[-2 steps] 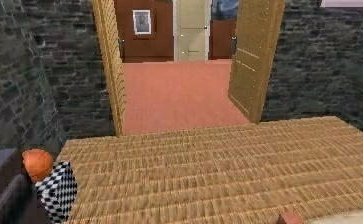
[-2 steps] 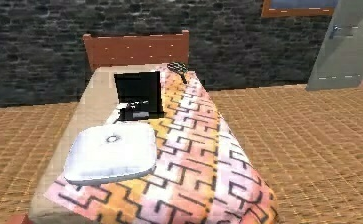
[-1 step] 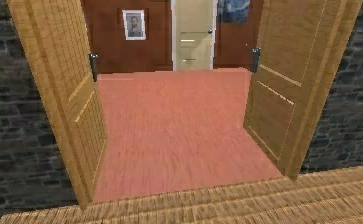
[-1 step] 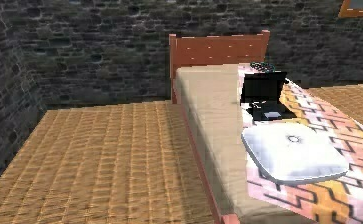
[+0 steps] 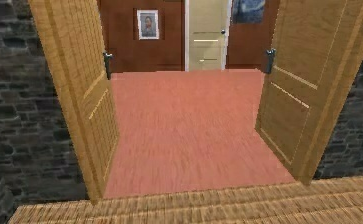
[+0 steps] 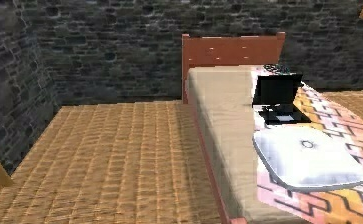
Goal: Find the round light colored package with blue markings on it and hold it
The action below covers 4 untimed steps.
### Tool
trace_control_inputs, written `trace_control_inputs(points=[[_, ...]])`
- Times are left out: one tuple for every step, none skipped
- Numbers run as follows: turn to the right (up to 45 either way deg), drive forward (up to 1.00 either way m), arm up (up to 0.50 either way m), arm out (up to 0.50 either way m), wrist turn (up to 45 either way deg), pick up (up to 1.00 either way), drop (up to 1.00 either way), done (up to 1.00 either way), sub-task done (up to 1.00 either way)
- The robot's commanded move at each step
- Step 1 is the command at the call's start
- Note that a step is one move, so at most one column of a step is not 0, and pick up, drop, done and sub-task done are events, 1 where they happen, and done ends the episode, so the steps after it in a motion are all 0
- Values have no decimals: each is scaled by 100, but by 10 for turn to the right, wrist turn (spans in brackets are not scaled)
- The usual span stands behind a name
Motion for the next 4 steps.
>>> trace_control_inputs(points=[[0,100,0,0,0,0,0,0,0],[-270,0,0,0,0,0,0,0,0],[0,5,0,0,0,0,0,0,0],[150,0,0,0,0,0,0,0,0]])
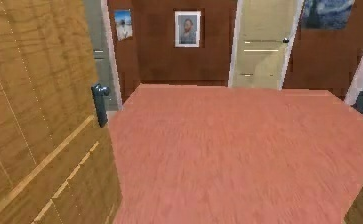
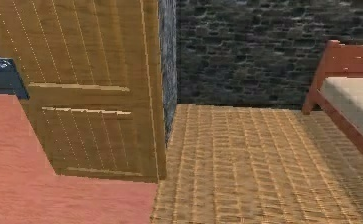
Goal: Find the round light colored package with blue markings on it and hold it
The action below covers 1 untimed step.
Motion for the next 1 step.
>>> trace_control_inputs(points=[[0,100,0,0,0,0,0,0,0]])
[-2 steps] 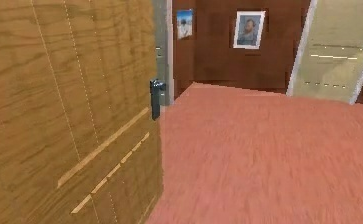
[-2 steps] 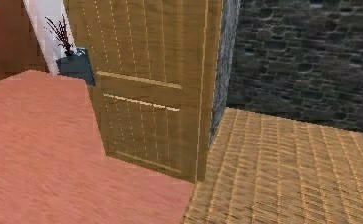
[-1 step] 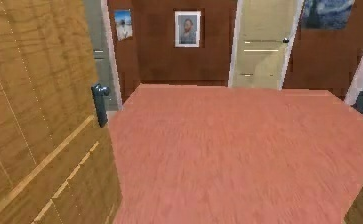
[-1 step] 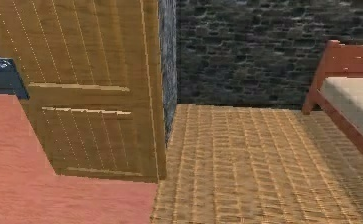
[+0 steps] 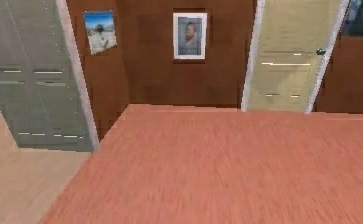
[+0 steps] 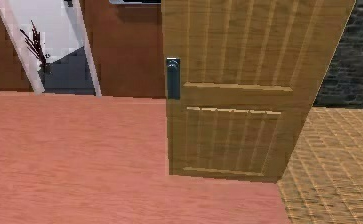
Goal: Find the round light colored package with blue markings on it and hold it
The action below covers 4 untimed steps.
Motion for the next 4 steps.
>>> trace_control_inputs(points=[[30,0,0,0,0,0,0,0,0],[450,0,0,0,0,0,0,0,0],[450,0,0,0,0,0,0,0,0],[30,0,0,0,0,0,0,0,0]])
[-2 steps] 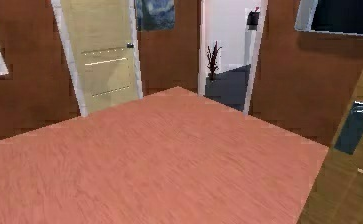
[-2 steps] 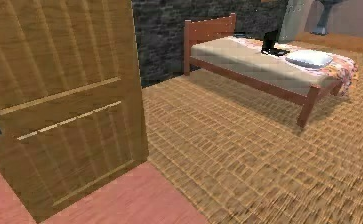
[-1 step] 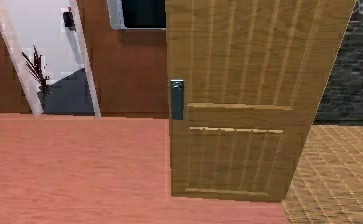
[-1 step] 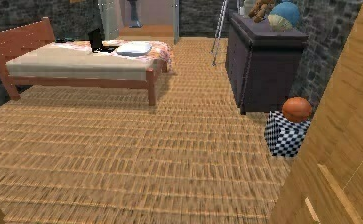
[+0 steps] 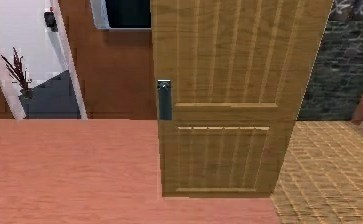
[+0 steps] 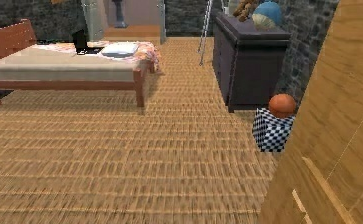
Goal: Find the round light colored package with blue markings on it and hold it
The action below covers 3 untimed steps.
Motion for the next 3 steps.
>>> trace_control_inputs(points=[[0,5,0,0,0,0,0,0,0],[-450,0,0,0,0,0,0,0,0],[-30,0,0,0,0,0,0,0,0]])
